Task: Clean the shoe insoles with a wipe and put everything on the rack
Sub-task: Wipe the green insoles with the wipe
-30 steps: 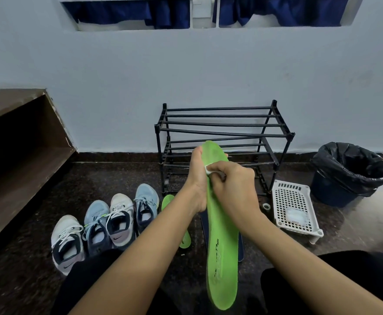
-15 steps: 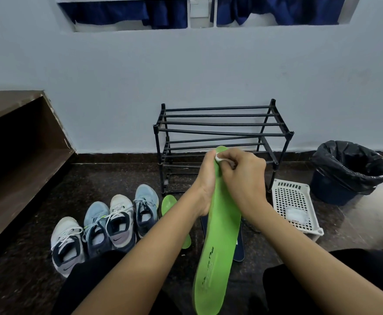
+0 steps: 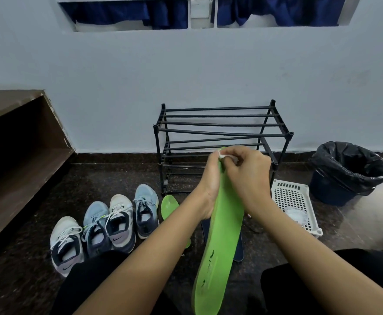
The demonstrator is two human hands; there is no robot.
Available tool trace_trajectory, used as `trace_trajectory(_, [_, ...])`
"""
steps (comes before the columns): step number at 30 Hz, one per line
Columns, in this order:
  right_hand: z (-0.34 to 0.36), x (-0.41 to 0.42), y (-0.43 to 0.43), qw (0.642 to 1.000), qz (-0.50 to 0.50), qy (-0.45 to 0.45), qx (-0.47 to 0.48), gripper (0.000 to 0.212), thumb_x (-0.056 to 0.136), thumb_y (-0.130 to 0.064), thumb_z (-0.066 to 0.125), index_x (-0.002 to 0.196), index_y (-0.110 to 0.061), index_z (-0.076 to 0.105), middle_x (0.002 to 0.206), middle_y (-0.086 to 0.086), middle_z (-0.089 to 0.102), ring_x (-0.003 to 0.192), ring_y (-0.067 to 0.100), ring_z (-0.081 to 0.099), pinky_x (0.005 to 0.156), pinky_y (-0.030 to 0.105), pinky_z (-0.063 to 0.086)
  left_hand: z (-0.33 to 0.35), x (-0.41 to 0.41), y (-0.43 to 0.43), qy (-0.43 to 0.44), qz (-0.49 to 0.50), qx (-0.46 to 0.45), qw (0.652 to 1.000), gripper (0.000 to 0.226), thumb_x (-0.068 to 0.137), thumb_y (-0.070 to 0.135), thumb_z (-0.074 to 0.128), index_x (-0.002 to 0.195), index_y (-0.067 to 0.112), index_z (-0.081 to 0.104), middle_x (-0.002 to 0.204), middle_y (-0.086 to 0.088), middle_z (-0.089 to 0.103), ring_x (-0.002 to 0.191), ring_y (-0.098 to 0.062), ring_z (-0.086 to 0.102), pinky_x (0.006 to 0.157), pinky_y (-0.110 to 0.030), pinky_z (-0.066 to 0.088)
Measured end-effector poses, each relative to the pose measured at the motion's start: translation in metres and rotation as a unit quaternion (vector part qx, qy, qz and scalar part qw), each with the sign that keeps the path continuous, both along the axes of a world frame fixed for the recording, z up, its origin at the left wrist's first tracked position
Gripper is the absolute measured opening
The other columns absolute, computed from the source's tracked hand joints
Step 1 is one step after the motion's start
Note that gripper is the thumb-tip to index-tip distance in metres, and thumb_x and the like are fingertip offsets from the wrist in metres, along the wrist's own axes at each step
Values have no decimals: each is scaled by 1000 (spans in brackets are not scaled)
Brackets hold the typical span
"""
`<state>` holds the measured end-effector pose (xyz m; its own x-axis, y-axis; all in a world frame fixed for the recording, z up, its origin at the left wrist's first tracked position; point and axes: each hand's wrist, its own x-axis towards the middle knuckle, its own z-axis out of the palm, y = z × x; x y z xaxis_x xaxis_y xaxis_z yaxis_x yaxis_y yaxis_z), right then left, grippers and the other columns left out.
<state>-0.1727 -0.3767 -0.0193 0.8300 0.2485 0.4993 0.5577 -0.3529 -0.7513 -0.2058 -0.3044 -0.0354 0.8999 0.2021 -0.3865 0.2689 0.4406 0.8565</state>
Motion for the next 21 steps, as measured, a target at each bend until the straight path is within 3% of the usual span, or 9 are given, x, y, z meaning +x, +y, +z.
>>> trace_trajectory(7, [-4,0,2,1000,-9,-8,5,20,82,-2,63,91,-15,75,75,-15,61,66,-12,52,68,-6,34,-3,0,0,-16,3,7,1000,60,97,56,26,65,16,58,52,-2,58,46,-16,56,47,-20,42])
trace_trajectory(14, [-12,-16,9,999,41,-10,26,21,79,1,65,89,-15,75,75,-13,66,65,-13,57,69,-2,39,-2,3,20,5,53,35,998,74,93,69,21,59,15,56,57,-2,59,63,-20,56,63,-31,45])
trace_trajectory(18, [-10,-8,10,999,38,-30,23,20,78,1,66,87,-13,76,78,-3,72,63,-3,58,69,-3,37,-2,2,16,1,50,35,998,70,93,70,21,73,14,60,68,-7,62,71,-24,61,68,-33,48])
trace_trajectory(21, [-8,3,8,998,5,-50,23,19,78,2,65,87,-12,76,80,-1,73,67,2,58,69,-5,35,-5,3,5,-18,39,30,999,62,94,64,25,79,17,63,68,-4,63,71,-22,61,64,-31,47])
